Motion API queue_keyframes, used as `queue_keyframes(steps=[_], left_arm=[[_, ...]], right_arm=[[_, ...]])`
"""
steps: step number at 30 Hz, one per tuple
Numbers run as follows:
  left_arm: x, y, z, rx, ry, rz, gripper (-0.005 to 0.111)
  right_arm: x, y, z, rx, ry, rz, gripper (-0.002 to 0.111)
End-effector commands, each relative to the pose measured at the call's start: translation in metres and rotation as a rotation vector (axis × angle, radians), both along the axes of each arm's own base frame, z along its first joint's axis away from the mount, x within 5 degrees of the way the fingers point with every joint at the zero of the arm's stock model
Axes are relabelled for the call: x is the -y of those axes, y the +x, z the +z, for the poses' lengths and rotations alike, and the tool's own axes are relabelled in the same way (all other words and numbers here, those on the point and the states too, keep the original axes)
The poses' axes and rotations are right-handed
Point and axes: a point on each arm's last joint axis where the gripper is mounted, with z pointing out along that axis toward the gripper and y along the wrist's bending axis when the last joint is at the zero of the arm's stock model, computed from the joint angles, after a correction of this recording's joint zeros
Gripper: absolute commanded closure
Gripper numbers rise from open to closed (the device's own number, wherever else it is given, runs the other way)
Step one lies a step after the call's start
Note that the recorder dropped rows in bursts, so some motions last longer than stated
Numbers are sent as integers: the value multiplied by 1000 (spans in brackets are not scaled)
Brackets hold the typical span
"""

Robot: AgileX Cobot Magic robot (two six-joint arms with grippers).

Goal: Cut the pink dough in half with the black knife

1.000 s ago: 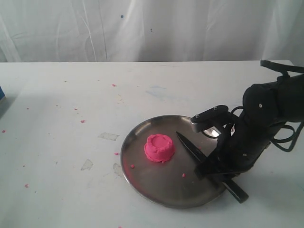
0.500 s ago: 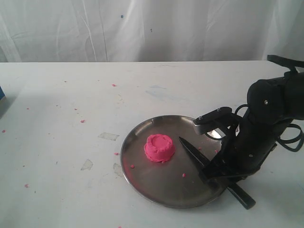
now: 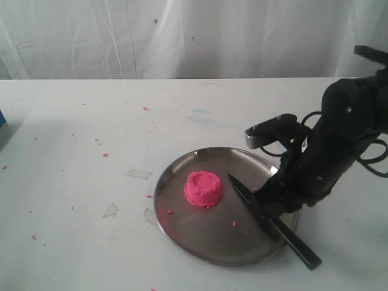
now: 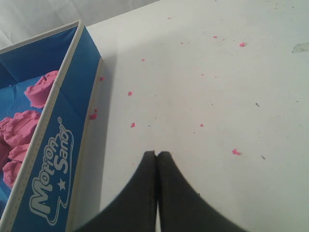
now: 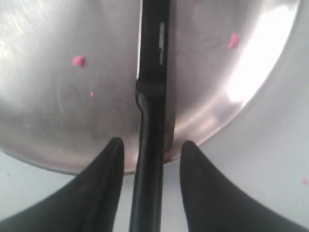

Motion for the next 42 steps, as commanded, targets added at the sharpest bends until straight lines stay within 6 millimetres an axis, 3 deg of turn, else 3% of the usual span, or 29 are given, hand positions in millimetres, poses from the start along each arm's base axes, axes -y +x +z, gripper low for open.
queue_keyframes(steps=[1,3,7,9,11,14,17,19,22,28,34,39,42], left_arm=[[0,0,0,5,-1,-1,107],[0,0,0,5,-1,-1,107],[0,0,0,5,-1,-1,107],[0,0,0,5,-1,-1,107],[0,0,0,5,-1,-1,107],[0,0,0,5,-1,-1,107],[0,0,0,5,-1,-1,107],[0,0,0,5,-1,-1,107],[2,2,5,70,-45,-11,107],[5,4,45,532,-443,-21,107],[4,-5,70,823,-554,-78,107],[4,-4,68,800,-515,-70,107],[2,5,46,542,-403,9,107]], right_arm=[[2,3,32,199,36,26,75],[9,6,34,306,1,15,82],[24,9,18,380,20,-139,108],[27,9,19,400,98,-249,108],[24,4,36,425,232,-369,108],[28,-19,84,531,412,-439,108],[40,-49,129,722,457,-360,108],[47,-63,140,866,393,-235,108],[54,-78,140,998,364,-155,108],[62,-108,146,1164,478,-147,108],[64,-113,140,1210,440,-93,108],[65,-113,132,1139,384,-93,108],[70,-114,109,922,237,-96,108]])
